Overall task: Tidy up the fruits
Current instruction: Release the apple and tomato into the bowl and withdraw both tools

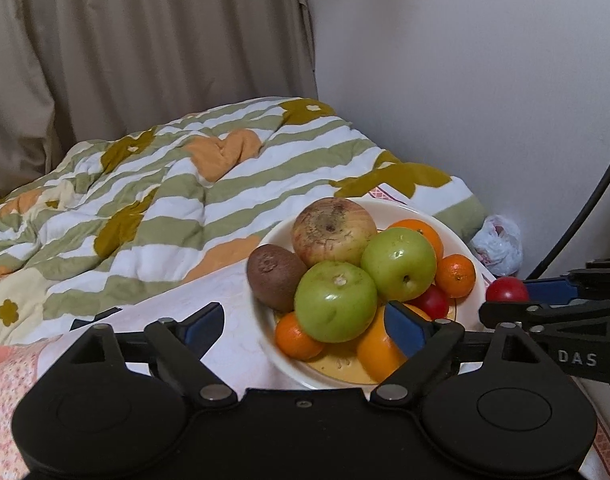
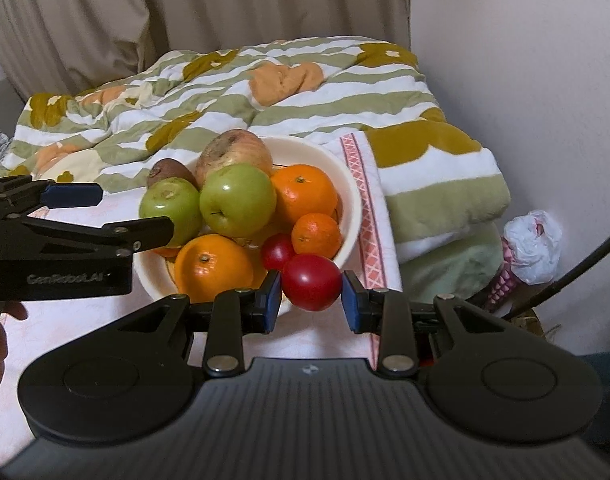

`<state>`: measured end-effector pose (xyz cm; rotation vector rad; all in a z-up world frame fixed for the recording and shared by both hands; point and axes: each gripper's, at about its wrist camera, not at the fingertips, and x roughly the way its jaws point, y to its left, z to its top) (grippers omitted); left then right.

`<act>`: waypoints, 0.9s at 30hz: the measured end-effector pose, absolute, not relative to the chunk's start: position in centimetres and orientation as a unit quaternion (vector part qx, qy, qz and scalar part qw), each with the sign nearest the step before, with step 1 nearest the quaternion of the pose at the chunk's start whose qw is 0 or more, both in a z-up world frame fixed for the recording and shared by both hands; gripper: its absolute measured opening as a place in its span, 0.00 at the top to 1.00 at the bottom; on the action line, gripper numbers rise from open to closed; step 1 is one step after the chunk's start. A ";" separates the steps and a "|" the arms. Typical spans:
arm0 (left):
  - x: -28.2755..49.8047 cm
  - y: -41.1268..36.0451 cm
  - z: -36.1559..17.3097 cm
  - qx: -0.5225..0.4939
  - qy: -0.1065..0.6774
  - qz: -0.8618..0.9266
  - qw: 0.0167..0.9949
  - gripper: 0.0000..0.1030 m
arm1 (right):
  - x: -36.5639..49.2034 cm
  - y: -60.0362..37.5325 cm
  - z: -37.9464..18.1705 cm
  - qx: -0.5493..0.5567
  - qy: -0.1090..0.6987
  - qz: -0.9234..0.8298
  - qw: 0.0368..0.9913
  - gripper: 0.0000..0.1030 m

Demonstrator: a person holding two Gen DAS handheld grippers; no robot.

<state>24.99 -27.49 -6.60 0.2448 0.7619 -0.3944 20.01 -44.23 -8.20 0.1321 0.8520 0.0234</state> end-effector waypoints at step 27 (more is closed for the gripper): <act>21.3 -24.6 -6.0 0.089 0.371 -0.121 0.916 0.09 | 19.3 -43.7 -9.2 0.016 0.371 0.088 0.924 0.00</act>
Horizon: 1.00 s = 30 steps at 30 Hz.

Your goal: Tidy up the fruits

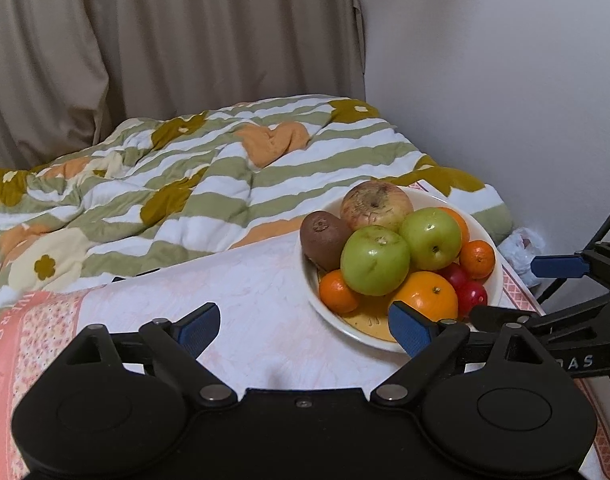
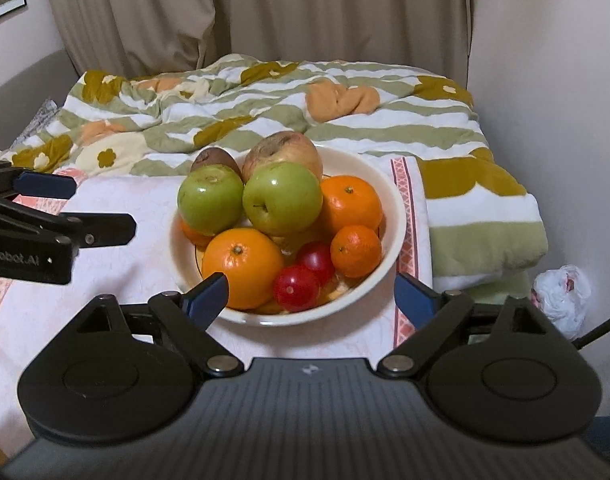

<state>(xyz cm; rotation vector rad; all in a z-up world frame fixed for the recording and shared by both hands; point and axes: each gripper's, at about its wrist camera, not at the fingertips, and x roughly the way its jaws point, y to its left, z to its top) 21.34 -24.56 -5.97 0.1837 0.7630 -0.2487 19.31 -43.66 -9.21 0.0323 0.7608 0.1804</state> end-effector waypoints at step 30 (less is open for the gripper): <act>5.0 -5.0 4.0 0.057 0.248 -0.042 0.966 0.03 | 5.5 -29.4 3.6 0.024 0.275 0.043 0.960 0.00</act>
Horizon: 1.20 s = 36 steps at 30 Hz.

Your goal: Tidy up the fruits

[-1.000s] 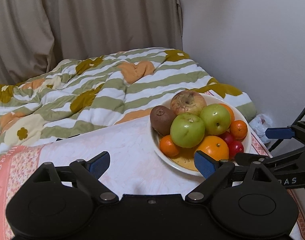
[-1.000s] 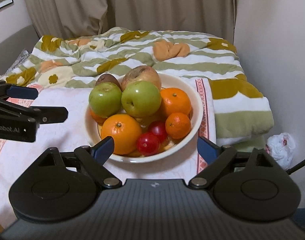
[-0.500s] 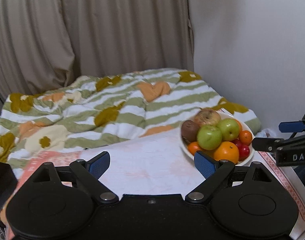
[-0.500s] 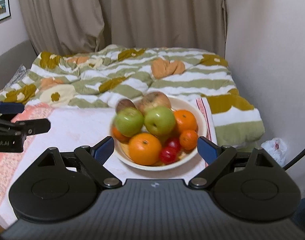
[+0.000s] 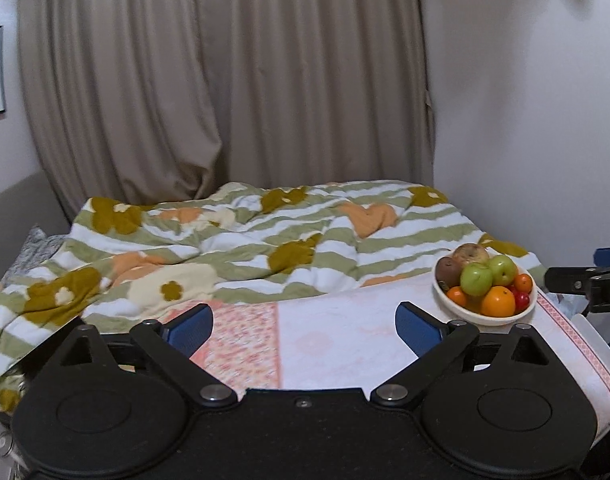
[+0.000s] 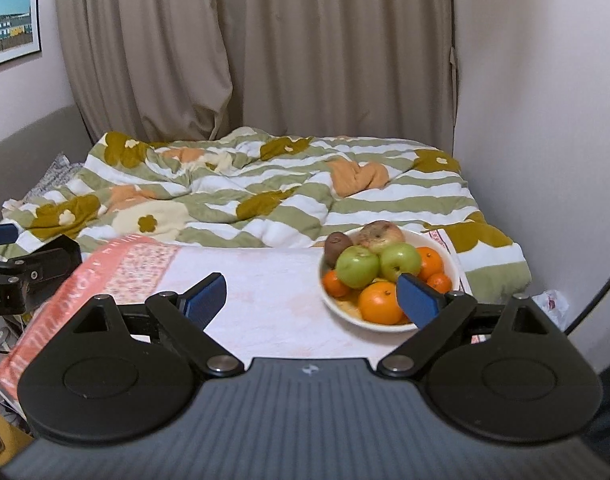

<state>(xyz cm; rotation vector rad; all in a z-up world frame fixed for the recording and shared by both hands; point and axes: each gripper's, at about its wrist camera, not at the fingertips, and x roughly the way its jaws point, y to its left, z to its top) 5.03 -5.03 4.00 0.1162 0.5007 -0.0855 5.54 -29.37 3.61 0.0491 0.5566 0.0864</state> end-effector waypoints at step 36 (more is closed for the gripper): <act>-3.4 -3.8 5.2 0.022 0.272 -0.028 0.962 0.00 | -4.7 -27.0 5.3 0.004 0.302 0.001 0.953 0.00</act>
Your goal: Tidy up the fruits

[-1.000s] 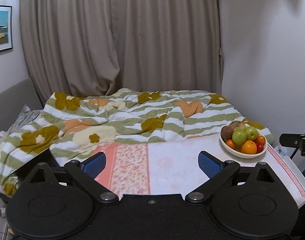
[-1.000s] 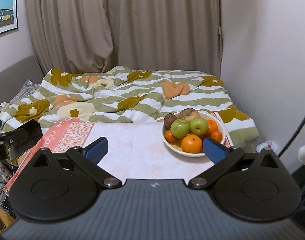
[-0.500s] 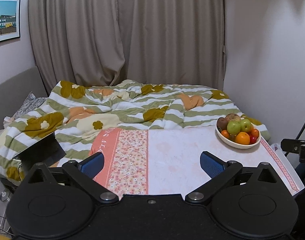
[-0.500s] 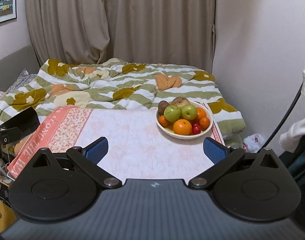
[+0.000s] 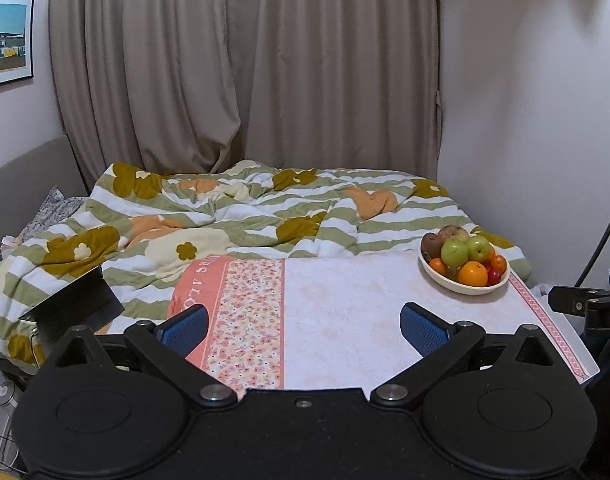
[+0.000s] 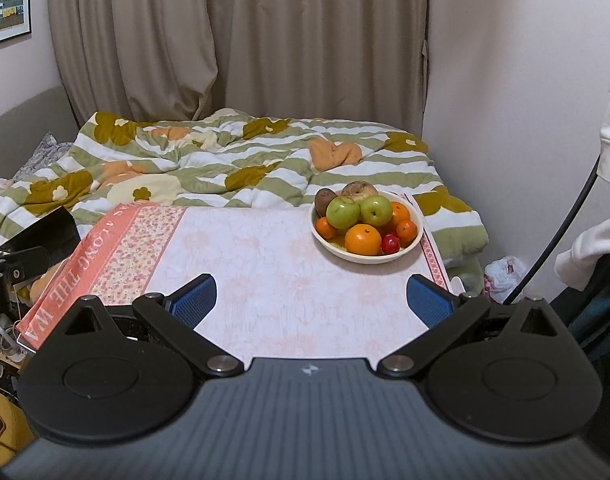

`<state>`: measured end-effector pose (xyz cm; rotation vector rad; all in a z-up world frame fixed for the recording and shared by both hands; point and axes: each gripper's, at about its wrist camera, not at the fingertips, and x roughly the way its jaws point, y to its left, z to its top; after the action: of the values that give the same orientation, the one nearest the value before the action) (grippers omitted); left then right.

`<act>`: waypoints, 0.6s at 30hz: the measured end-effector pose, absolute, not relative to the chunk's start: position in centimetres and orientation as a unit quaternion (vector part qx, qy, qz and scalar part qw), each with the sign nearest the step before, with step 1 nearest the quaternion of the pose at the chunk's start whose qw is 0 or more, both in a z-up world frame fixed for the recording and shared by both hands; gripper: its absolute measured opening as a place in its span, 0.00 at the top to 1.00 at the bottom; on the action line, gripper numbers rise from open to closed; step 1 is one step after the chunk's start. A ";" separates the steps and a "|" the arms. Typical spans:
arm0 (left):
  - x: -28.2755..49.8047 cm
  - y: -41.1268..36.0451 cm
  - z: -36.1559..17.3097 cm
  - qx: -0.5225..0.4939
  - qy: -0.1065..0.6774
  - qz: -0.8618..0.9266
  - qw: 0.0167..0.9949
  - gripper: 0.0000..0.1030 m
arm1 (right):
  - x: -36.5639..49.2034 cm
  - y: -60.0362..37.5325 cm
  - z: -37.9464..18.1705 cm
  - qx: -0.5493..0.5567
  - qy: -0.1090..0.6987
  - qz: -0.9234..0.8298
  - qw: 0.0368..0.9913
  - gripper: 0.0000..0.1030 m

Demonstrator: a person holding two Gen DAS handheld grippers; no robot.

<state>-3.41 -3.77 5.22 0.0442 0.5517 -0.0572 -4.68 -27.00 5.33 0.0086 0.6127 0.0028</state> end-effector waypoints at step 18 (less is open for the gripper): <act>-2.9 -3.5 5.7 0.019 0.261 -0.026 0.965 0.00 | -4.5 -27.0 5.3 0.007 0.305 -0.004 0.952 0.00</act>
<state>-2.88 -3.48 5.65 0.0394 0.5276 -0.0525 -4.54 -27.00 5.33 0.0144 0.6191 -0.0081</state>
